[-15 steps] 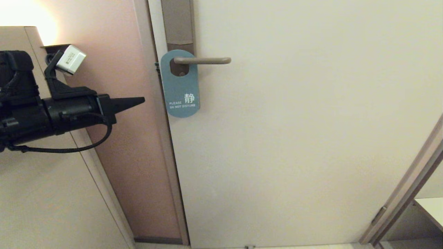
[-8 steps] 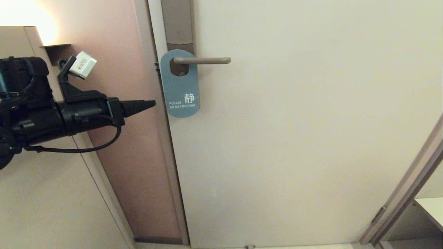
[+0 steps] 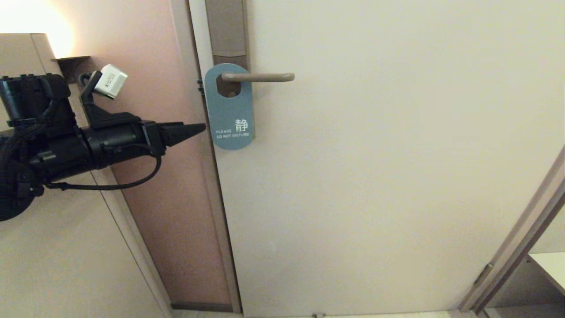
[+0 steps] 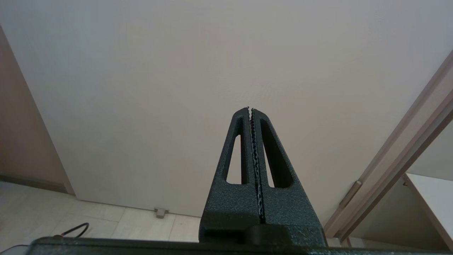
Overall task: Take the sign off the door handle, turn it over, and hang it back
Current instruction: Take down the sign
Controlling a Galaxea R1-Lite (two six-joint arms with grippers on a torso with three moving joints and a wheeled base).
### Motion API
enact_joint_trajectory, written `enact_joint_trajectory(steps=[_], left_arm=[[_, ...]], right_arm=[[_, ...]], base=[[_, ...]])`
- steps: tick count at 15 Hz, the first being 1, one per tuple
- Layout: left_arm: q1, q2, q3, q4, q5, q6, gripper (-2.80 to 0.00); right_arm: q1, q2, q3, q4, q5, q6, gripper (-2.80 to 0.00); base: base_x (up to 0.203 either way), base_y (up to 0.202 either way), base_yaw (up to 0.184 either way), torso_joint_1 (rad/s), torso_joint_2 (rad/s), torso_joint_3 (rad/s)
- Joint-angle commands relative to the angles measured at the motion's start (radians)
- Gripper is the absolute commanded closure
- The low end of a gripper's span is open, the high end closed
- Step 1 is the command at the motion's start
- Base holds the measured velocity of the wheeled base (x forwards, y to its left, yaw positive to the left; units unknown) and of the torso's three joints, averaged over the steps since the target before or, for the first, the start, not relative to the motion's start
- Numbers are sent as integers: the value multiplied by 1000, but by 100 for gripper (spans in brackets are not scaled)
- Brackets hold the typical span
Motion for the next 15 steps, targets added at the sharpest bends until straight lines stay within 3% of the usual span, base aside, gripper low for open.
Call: enact_joint_trajectory(steps=[1, 4, 7, 15], left_arm=[[0, 59, -14, -72, -4, -24, -280], [-2, 113, -44, -156, -6, -75, -280], [-2, 133, -45, -179, -113, -81, -280], [-27, 185, -62, -226, -189, -85, -280]], right_arm=[[0, 2, 0, 0, 1, -1, 0], [0, 2, 0, 0, 1, -1, 0], [0, 2, 0, 0, -1, -1, 0], [0, 2, 0, 0, 1, -1, 0]], base=[[0, 0, 0, 0, 0, 0], [0, 0, 0, 0, 0, 0], [0, 0, 0, 0, 0, 0], [0, 0, 0, 0, 0, 0]])
